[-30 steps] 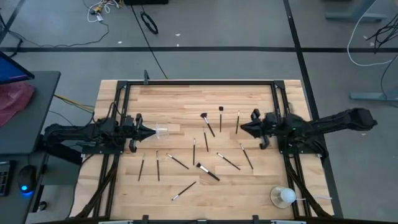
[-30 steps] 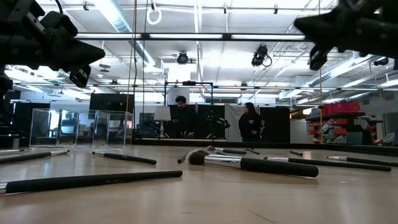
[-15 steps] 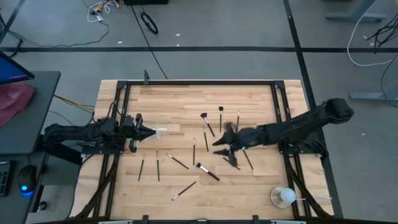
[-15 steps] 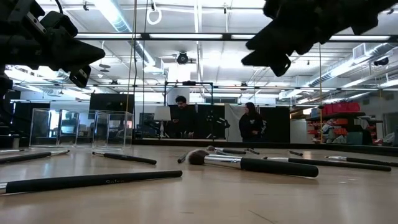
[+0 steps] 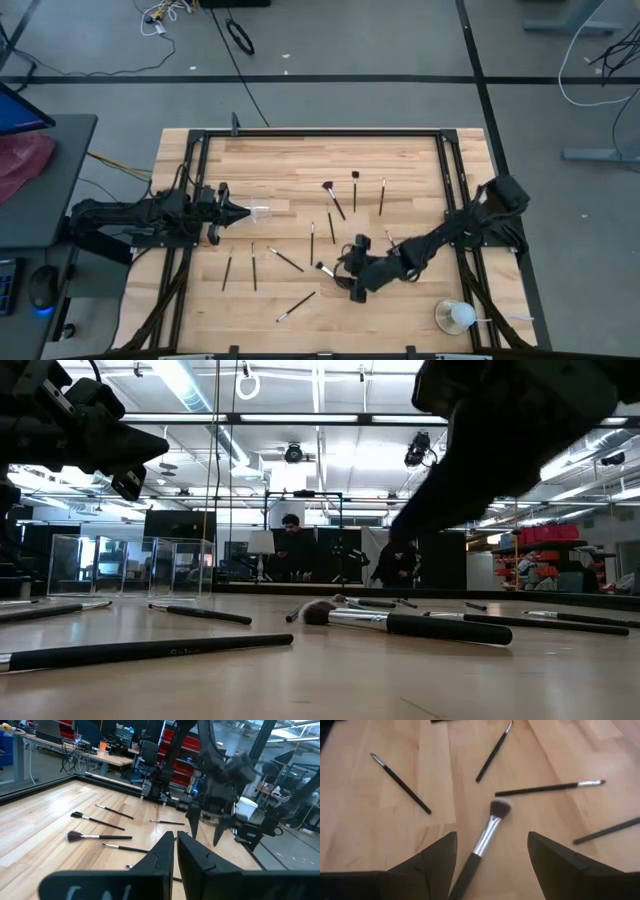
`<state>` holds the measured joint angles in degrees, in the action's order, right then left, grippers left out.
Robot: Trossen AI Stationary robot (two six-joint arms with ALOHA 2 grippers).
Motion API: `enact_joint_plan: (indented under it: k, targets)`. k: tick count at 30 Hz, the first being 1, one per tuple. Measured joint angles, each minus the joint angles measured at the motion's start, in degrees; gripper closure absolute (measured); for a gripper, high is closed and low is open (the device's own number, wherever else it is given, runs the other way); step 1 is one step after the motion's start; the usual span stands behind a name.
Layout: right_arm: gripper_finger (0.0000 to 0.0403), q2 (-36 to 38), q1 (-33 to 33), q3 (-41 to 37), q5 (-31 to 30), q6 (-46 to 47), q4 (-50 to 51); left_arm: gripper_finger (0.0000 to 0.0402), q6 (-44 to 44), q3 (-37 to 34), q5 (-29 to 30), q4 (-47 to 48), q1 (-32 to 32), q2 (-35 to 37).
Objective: Put items in baskets/containers
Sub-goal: Put the black blush brush into the transparent organizer
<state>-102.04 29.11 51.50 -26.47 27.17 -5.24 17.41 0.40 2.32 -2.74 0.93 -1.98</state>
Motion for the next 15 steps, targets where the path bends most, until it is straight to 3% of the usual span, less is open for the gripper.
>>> enact_joint_plan:
  k: [8, 15]
  targets:
    - [0.0162, -7.9, 1.9, 0.3, -2.5, 2.5, -6.6, 0.0376, 0.0, 0.0, 0.0, 0.0, 0.0, 0.0]
    - [0.02, -13.3, 3.0, 0.5, -4.6, 5.4, -9.1, 0.0376, 0.0, 0.0, 0.0, 0.0, 0.0, 0.0]
